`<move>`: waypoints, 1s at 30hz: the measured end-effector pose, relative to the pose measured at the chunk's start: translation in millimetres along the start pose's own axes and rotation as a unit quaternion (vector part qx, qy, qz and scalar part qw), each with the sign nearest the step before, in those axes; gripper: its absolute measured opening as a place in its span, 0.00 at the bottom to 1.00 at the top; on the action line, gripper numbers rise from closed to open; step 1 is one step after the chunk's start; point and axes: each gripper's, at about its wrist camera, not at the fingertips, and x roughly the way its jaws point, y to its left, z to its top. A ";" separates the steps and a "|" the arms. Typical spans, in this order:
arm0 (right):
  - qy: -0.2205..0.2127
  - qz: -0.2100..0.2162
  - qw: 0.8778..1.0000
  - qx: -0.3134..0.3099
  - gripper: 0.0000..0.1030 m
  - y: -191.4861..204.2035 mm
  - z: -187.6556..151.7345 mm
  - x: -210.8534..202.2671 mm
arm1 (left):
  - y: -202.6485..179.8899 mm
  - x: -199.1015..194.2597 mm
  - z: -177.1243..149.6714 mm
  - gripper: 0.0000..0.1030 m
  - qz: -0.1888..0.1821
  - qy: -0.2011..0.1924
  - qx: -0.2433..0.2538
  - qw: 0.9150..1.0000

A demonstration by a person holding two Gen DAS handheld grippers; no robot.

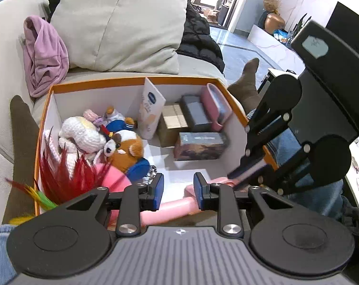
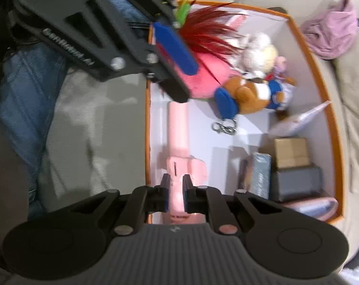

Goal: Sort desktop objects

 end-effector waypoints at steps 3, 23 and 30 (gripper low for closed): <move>-0.014 -0.031 0.999 0.026 0.12 6.1 -7.2 -18.8 | -13.5 -8.6 -1.8 0.30 0.009 -0.008 0.002 1.000; -0.301 -0.230 0.809 0.450 0.31 62.9 -66.5 -42.9 | -45.7 -16.1 -25.6 0.73 0.192 -0.110 -0.107 0.969; -0.329 -0.258 0.769 0.484 0.37 68.7 -68.8 -14.8 | -42.4 1.6 -37.5 0.75 0.203 -0.103 -0.112 0.967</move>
